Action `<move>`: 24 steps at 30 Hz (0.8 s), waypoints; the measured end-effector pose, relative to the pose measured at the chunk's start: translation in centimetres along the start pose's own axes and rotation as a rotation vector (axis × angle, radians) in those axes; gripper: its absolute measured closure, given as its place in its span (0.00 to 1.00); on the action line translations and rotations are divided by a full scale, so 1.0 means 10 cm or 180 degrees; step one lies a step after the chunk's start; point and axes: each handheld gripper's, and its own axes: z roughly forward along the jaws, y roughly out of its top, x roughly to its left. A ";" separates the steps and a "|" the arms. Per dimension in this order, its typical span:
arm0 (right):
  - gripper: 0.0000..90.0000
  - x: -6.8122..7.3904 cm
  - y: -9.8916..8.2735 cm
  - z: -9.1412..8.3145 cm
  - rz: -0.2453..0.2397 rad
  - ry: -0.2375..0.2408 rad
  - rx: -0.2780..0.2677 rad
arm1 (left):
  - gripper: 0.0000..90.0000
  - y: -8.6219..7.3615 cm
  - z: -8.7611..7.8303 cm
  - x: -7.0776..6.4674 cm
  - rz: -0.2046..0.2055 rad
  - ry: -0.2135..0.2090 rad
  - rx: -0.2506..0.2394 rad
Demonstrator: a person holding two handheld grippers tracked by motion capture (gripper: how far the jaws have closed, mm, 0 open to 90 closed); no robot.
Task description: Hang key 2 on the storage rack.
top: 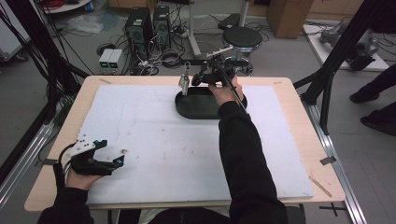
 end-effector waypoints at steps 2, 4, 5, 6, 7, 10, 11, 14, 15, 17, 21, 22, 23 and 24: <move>0.30 0.03 0.00 -0.02 -0.0085 -0.0038 0.0044 | 0.02 0.00 0.00 0.00 0.0006 0.0003 -0.0003; 0.21 0.03 -0.01 -0.03 -0.0028 -0.0012 0.0174 | 0.02 0.00 0.00 0.00 0.0002 0.0003 0.0000; 0.17 0.03 -0.02 -0.04 -0.0052 -0.0024 0.0188 | 0.02 0.00 0.00 0.00 0.0000 0.0002 0.0003; 0.12 0.02 -0.04 -0.06 -0.0059 -0.0029 0.0160 | 0.02 0.00 0.00 0.00 0.0002 0.0005 0.0001; 0.12 0.00 -0.07 -0.08 -0.0053 -0.0003 0.0105 | 0.02 0.00 0.00 0.00 0.0002 0.0006 0.0001; 0.01 -0.07 -0.18 -0.09 0.0054 0.0154 0.0175 | 0.02 0.00 0.00 -0.01 0.0000 0.0007 0.0003; 0.01 -0.07 -0.18 -0.09 0.0054 0.0154 0.0175 | 0.02 0.00 0.00 -0.01 0.0000 0.0007 0.0003; 0.01 -0.14 -0.35 -0.12 0.0152 0.0283 0.0222 | 0.02 0.00 0.00 -0.01 0.0005 0.0007 0.0017; 0.01 -0.15 -0.38 -0.13 0.0153 0.0291 0.0202 | 0.02 0.00 0.00 -0.02 0.0004 0.0009 0.0008; 0.01 -0.18 -0.45 -0.16 0.0210 0.0337 0.0174 | 0.02 0.00 0.00 -0.02 0.0004 0.0013 0.0014; 0.01 -0.25 -0.59 -0.20 0.0260 0.0435 0.0180 | 0.02 0.00 -0.01 -0.02 0.0001 0.0024 0.0013; 0.01 -0.26 -0.63 -0.21 0.0277 0.0439 0.0188 | 0.02 0.00 -0.01 -0.02 0.0002 0.0022 0.0015; 0.01 -0.26 -0.63 -0.21 0.0277 0.0439 0.0188 | 0.02 0.00 -0.01 -0.02 0.0002 0.0022 0.0015; 0.01 -0.29 -0.69 -0.23 0.0271 0.0443 0.0195 | 0.02 0.00 -0.01 -0.02 0.0011 0.0029 0.0021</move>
